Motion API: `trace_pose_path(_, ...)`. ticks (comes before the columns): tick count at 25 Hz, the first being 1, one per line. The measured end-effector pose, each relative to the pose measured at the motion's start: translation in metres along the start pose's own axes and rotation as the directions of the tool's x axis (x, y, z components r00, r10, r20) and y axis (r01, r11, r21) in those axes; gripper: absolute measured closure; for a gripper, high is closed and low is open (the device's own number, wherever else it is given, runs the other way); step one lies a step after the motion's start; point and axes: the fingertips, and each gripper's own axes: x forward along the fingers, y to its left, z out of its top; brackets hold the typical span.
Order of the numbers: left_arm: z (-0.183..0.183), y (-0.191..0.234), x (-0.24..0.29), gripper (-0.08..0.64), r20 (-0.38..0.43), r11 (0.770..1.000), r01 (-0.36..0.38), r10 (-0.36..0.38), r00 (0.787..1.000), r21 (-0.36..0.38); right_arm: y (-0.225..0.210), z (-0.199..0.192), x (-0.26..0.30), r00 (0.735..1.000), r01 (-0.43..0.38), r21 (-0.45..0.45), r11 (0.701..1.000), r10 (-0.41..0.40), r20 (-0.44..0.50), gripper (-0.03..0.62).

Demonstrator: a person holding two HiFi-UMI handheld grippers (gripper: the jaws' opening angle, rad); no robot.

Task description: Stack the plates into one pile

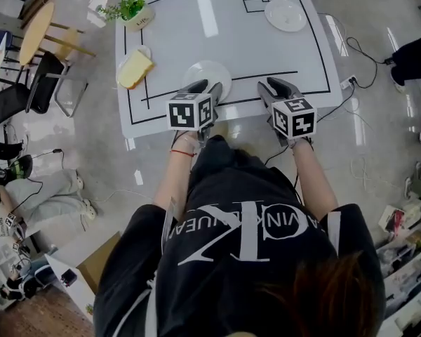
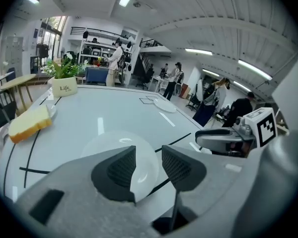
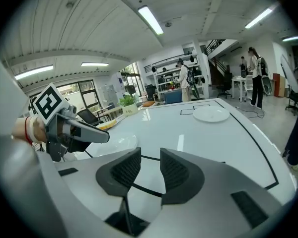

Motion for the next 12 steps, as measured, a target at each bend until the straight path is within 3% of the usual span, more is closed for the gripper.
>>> trace_pose_path(12, 0.026, -0.083, 0.032, 0.391, 0.027, 0.990, 0.126, -0.128, 0.991, 0.065, -0.069, -0.007, -0.068, 0.991, 0.117, 0.072, 0.991, -0.121, 0.061, 0.472)
